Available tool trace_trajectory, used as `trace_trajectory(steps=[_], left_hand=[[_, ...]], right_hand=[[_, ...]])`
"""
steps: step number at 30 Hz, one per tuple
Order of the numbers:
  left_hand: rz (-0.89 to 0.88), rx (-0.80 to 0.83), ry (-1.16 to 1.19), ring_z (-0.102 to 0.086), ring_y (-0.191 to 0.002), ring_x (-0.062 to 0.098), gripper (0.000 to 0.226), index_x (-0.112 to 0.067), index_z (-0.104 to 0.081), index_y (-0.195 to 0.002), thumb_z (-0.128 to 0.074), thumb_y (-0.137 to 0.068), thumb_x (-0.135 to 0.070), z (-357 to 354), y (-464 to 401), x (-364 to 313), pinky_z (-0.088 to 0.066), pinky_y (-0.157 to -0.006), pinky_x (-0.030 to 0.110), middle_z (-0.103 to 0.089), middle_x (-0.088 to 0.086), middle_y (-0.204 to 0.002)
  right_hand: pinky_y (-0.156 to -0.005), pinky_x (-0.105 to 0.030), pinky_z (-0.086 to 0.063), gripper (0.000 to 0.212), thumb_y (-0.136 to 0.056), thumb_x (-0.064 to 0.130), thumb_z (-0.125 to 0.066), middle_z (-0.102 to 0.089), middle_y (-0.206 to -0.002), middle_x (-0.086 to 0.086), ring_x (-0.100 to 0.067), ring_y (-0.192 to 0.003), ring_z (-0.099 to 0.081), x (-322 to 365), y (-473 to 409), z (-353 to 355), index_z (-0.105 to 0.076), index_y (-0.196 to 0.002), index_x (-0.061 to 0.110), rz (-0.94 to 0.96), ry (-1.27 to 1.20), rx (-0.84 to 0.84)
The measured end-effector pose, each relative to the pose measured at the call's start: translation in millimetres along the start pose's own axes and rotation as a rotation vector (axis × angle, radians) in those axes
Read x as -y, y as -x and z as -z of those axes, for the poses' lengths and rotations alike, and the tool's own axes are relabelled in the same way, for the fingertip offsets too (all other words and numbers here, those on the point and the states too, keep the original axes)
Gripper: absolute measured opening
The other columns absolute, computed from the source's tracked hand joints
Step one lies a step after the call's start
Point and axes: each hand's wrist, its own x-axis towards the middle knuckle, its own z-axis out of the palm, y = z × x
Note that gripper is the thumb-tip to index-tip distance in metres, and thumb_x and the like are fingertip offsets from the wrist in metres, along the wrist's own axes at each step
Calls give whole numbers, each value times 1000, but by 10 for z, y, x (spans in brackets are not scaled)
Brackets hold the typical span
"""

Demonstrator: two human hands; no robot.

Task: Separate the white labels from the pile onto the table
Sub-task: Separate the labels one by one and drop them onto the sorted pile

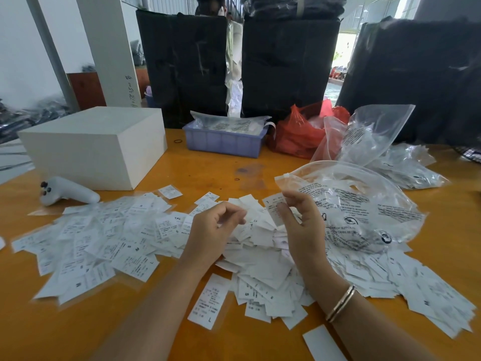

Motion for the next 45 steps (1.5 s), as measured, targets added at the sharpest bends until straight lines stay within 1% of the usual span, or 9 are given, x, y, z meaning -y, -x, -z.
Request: trace_trajectory(steps=[2,8,16,19,24,31,38,42,45], left_hand=[[19,28,10,-64,-76,-3,22,-28,-67,-81,-57,-82,-48,7,-6,9,-48,-69,9,-69,-19,-78],[84,98,99,-64,-71,0,22,-29,-69,-79,-60,-79,-49,13,-12,17,-47,-66,8,-70,-14,-74],[132,235,164,-63,-70,-2,29,-25,-71,-82,-59,-74,-50,5,4,-28,-44,-66,4,-72,-11,-74],[138,253,179,-63,-69,0,25,-24,-71,-83,-61,-75,-46,0,4,-16,-45,-66,6,-72,-9,-73],[153,253,177,-64,-72,6,22,-27,-70,-79,-61,-76,-47,7,6,-15,-47,-68,9,-72,-8,-73],[156,272,150,-65,-74,5,18,-28,-67,-78,-60,-78,-45,17,17,-45,-48,-68,10,-71,-10,-74],[149,137,180,-64,-69,3,20,-26,-67,-69,-63,-88,-24,37,-5,-41,-49,-64,12,-71,-9,-72],[143,128,175,-63,-67,-2,17,-27,-69,-73,-62,-88,-24,34,-10,-48,-46,-64,7,-72,-10,-72],[178,125,191,-64,-67,-2,12,-28,-71,-78,-63,-85,-32,27,-13,-46,-46,-63,6,-73,-9,-76]], right_hand=[[-80,-26,-50,30,-89,5,-60,-68,-83,18,1,-84,-62,34,-1,10,-64,-89,34,31,-80,3],[-92,-59,-40,33,-88,13,-62,-66,-84,15,-8,-80,-60,7,-49,68,-65,-91,45,72,29,111],[-68,-11,-45,33,-87,2,-61,-67,-81,20,5,-75,-57,-54,-124,94,-69,-91,34,81,-123,157],[-74,-17,-46,33,-87,3,-62,-66,-81,16,1,-76,-57,-44,-113,92,-69,-92,35,113,-92,209],[-90,-61,-37,28,-86,14,-63,-66,-85,-2,-15,-86,-57,-52,-80,74,-66,-92,41,168,50,283],[-90,-34,-27,23,-85,12,-67,-56,-73,24,4,-80,-47,-81,-61,63,-69,-94,33,304,223,348],[-73,-27,-51,37,-83,23,-67,-59,-81,1,-9,-71,-60,-69,-72,93,-59,-118,23,-232,-292,310],[-62,-21,-50,15,-84,13,-67,-67,-66,2,-10,-59,-59,-59,-79,119,-71,-76,24,-221,-282,265],[-63,-20,-50,5,-74,25,-68,-66,-67,1,-10,-61,-59,-30,-90,140,-72,-70,26,-193,-421,167]])
